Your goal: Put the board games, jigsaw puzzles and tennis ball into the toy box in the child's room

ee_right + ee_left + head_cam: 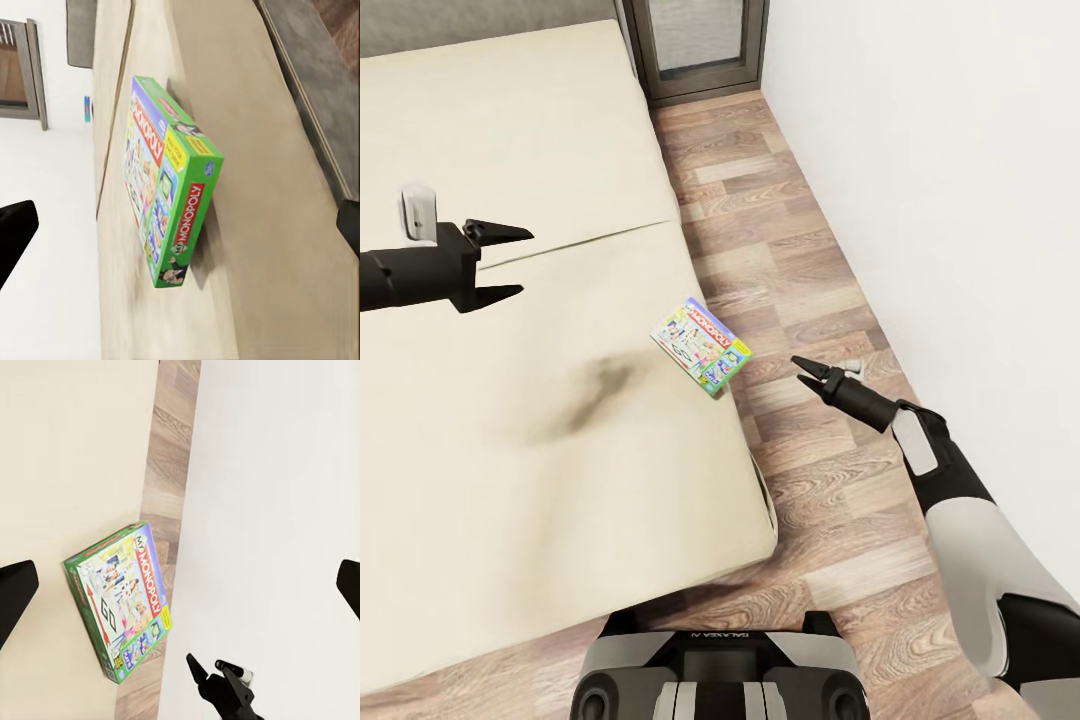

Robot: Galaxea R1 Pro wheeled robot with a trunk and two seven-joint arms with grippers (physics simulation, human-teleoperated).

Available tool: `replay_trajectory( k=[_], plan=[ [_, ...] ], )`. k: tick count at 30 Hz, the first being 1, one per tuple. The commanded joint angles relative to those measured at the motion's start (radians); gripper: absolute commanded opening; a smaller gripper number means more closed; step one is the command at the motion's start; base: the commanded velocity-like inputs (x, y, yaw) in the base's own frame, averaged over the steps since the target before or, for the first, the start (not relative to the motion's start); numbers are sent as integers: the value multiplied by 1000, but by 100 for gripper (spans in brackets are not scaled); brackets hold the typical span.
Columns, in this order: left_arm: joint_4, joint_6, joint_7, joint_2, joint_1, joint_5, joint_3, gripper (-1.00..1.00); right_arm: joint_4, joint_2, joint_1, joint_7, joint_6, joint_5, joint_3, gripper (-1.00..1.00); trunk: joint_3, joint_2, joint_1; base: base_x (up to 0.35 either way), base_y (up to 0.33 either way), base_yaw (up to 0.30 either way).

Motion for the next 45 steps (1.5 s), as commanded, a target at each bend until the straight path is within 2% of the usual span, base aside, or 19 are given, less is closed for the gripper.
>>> replay_trajectory(
  k=[1,8,15,23,33,45],
  plan=[
    [0,2,10,0,-1,9,1,100,0,0,-1,0,6,-4,-1,100,0,0,0,0,0,0],
    [0,2,10,0,-1,9,1,100,4,1,-15,-97,5,-7,-3,100,0,0,0,0,0,0],
    [0,1,11,-1,-1,10,1,100,5,1,-21,-137,5,-8,-5,100,0,0,0,0,0,0],
    [-1,1,12,-4,-1,10,0,100,7,2,-23,-157,4,-9,-15,100,0,0,0,0,0,0],
    [0,1,12,-15,0,10,0,100,11,2,-31,-191,4,-9,-52,100,0,0,0,0,0,0],
    [0,1,12,-18,3,9,-1,100,12,6,-36,-200,4,-10,-62,100,0,0,0,0,0,0]
  ],
)
